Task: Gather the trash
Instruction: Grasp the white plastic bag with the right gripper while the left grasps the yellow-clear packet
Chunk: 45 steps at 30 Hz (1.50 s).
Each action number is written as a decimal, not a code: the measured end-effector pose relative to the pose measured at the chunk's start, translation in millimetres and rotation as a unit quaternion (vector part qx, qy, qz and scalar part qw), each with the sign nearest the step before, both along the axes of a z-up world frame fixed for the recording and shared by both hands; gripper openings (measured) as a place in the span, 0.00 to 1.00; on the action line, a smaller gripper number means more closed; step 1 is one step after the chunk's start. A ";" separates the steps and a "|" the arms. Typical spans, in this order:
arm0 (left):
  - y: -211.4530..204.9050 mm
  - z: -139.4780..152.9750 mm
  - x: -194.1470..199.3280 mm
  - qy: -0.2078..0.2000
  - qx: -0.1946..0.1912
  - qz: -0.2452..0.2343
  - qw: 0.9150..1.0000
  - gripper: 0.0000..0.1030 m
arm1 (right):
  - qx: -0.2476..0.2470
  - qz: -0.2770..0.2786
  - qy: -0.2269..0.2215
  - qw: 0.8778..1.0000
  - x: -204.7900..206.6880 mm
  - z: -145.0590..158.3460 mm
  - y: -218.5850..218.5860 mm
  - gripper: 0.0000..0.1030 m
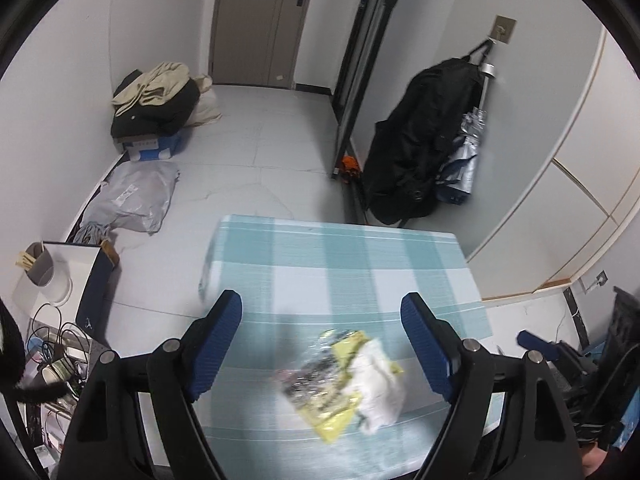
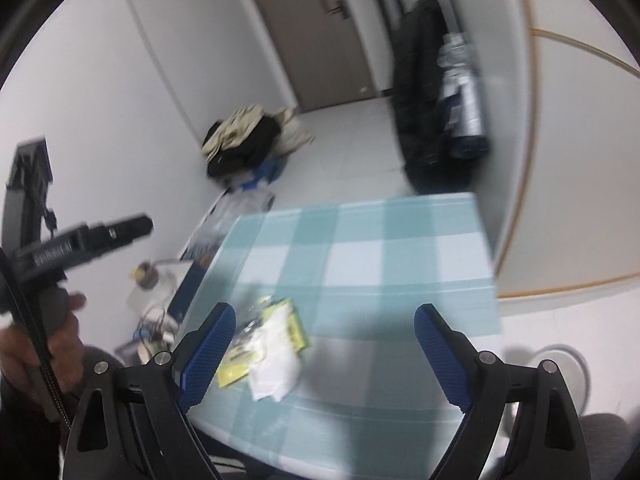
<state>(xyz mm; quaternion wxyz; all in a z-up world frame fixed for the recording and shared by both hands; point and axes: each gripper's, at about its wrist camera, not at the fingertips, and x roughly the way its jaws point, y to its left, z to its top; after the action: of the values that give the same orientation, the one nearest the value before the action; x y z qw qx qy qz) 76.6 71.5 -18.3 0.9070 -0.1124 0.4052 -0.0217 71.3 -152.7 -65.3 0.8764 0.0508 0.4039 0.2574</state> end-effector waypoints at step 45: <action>42.2 -57.9 18.4 0.073 -0.010 -0.008 0.997 0.77 | -0.196 0.410 0.043 0.890 7.3 -90.8 86.7 0.22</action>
<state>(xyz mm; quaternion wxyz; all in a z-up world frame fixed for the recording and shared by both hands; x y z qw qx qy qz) 95.0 113.7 -76.2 0.8738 -0.1199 0.4707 -0.0251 78.5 -66.0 -156.1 0.6673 -0.2813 0.4681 0.5064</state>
